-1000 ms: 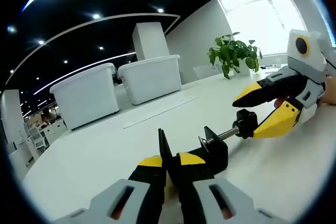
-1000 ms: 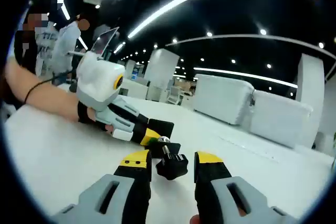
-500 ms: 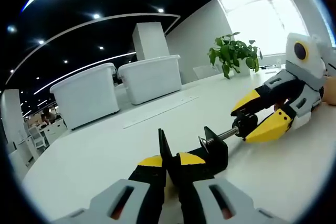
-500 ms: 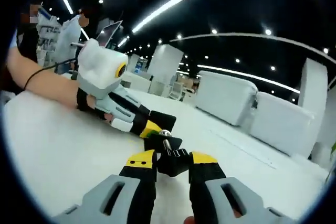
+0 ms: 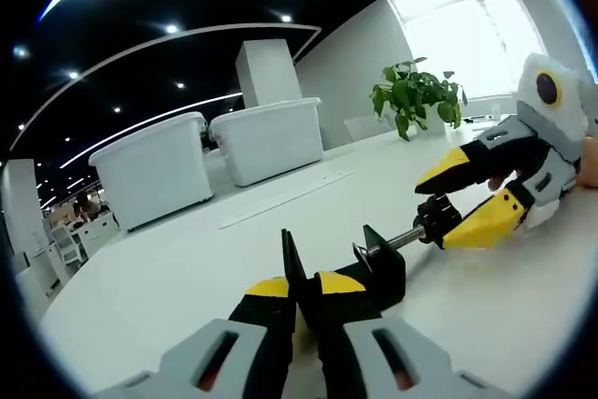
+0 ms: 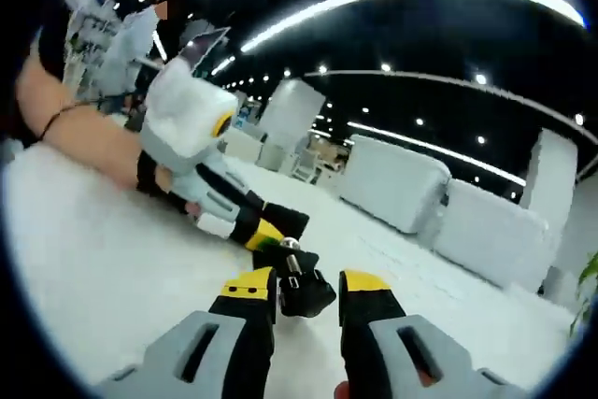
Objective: Clamp the fixed fixture on the desktop, loosen the retaining clip, secure it to the edge of the desk, and tighten the retaining clip.
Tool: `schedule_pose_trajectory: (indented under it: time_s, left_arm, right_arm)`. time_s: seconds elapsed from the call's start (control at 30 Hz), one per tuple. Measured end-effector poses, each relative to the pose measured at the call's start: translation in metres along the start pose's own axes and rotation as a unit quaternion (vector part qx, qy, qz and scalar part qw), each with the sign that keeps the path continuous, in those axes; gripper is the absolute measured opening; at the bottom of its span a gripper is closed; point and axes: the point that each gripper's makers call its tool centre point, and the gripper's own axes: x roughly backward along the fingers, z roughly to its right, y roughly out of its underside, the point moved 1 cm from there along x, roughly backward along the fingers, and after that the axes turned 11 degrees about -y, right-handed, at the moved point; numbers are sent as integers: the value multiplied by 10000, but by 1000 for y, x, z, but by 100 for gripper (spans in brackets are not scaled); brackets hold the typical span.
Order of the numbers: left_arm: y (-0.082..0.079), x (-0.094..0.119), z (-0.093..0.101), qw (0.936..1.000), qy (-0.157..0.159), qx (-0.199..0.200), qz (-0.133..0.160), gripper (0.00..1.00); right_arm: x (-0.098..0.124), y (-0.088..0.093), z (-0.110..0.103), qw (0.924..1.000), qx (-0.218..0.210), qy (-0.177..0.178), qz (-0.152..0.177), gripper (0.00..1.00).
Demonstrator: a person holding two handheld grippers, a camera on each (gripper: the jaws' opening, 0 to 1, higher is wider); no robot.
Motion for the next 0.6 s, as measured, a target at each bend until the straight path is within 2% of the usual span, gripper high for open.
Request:
schedule_pose_trajectory:
  time_s: [0.13, 0.2, 0.3, 0.33, 0.43, 0.6]
  left_arm:
    - [1, -4, -2, 10000, 4, -1, -2, 8]
    - [0, -6, -2, 10000, 5, 0, -4, 8]
    - [0, -5, -2, 10000, -6, 2, -2, 8]
    - [0, -5, -2, 10000, -9, -7, 4, 8]
    - [0, -5, -2, 10000, -11, -6, 5, 8]
    - [-1, -6, -2, 10000, -8, -37, 17, 8]
  right_arm:
    - [1, 1, 7, 9987, -494, 41, 93, 30]
    - [0, 3, 3, 9985, -543, -21, 42, 26]
    - [-2, 1, -4, 9989, -426, -157, 84, 16]
    - [-1, 0, -13, 9994, -301, -173, 87, 15]
    - [-1, 0, -15, 9994, -277, -176, 95, 15]
    - [-1, -2, -20, 9998, 60, -190, 93, 15]
